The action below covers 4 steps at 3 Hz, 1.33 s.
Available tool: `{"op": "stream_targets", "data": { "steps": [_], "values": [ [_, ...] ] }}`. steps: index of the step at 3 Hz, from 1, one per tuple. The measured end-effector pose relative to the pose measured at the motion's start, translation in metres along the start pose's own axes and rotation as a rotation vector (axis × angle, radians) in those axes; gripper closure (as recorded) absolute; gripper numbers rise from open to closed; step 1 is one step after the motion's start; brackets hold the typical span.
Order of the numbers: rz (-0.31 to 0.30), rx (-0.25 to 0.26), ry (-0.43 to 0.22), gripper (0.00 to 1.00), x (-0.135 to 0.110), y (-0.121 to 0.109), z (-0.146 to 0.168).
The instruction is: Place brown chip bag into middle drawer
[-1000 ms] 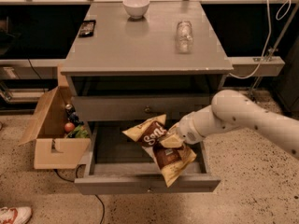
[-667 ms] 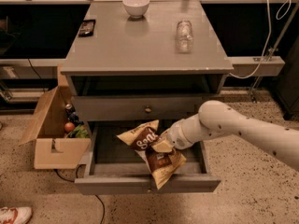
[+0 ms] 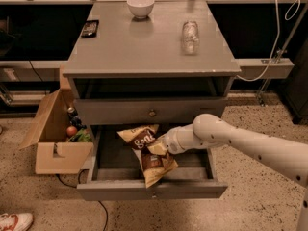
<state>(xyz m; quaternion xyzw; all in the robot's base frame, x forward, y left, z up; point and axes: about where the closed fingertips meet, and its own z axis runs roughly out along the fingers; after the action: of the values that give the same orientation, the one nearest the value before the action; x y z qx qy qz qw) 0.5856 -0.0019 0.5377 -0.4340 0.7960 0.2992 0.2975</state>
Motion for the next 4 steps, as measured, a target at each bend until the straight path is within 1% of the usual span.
{"op": "stream_targets", "data": {
  "steps": [1,2,3,4],
  "values": [
    [0.022,-0.032,0.002,1.00,0.001,0.000,0.031],
    [0.030,-0.090,0.030,1.00,0.005,0.012,0.064],
    [0.048,-0.129,0.049,0.73,0.010,0.020,0.092],
    [0.070,-0.131,0.047,0.50,0.013,0.019,0.101]
  ]
}}
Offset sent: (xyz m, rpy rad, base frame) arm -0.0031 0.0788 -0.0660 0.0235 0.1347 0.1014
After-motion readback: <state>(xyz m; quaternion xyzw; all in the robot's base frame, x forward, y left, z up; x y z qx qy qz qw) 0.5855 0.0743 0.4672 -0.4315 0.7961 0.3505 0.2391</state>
